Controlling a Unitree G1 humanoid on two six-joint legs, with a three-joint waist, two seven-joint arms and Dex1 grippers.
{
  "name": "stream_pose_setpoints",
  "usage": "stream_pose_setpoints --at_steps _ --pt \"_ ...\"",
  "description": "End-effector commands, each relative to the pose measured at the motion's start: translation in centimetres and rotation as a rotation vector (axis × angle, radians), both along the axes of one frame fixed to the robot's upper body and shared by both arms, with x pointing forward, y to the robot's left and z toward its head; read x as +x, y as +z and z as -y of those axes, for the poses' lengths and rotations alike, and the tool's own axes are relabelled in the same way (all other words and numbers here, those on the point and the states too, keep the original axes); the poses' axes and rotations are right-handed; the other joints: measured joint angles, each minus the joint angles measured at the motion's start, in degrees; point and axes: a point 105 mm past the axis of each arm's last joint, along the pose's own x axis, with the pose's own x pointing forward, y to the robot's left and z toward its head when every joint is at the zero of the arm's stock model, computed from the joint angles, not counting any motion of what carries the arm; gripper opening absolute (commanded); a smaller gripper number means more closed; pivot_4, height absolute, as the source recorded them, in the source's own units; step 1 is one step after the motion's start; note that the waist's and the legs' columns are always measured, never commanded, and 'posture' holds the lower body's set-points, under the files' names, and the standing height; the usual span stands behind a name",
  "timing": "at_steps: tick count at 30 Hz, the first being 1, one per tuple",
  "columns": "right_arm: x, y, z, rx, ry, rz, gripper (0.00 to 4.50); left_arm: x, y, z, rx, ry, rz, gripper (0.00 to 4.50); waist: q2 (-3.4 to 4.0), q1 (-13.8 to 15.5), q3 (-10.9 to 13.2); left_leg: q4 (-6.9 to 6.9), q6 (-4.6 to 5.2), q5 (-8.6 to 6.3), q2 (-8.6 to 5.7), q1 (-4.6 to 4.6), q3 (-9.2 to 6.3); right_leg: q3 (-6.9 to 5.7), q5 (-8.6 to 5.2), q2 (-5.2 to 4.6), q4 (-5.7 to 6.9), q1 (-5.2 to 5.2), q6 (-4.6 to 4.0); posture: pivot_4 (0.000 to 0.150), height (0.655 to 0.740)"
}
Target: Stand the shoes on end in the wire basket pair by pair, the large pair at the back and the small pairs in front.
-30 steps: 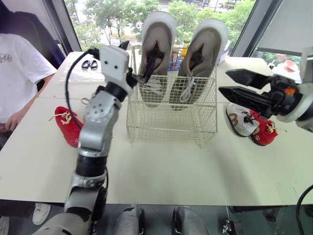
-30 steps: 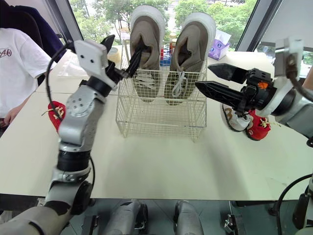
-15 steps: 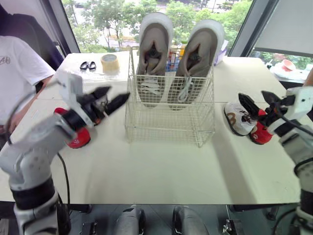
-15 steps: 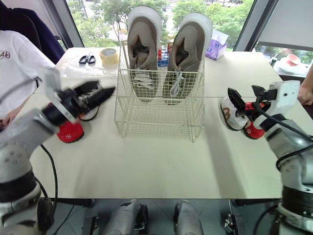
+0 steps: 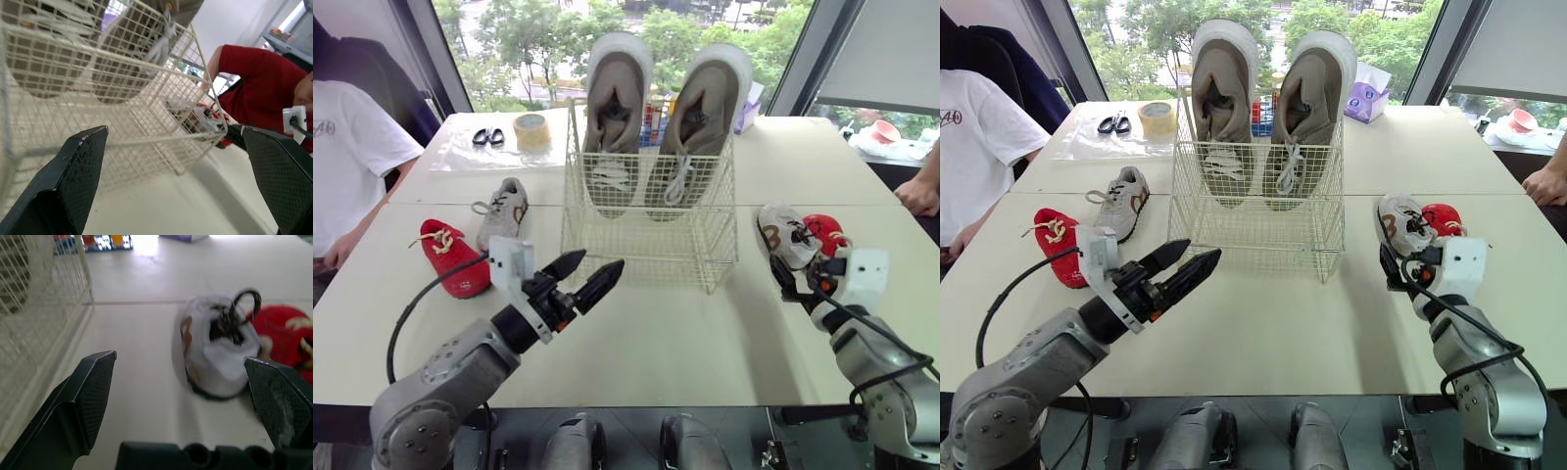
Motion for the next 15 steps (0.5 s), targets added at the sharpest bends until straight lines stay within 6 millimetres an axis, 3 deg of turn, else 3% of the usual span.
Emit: stream_pose_setpoints --at_steps 1,15 --pt "0.2 -0.1 0.7 0.043 -0.022 0.015 4.50 -0.5 0.8 1.0 -0.025 -0.058 0.038 4.49 0.07 -0.1 0.0 0.00 0.00 0.00 0.01 0.01 0.01 0.01 -0.04 0.01 0.00 0.00 -0.08 0.150 0.7400" --pt "4.9 -3.0 3.3 0.065 -0.069 -0.011 4.50 -1.0 0.1 1.8 0.016 -0.105 0.031 4.49 0.19 -0.1 -0.1 -0.03 0.04 -0.03 0.01 0.05 0.02 0.02 -0.08 0.02 -0.03 0.02 -0.14 0.150 0.7400"
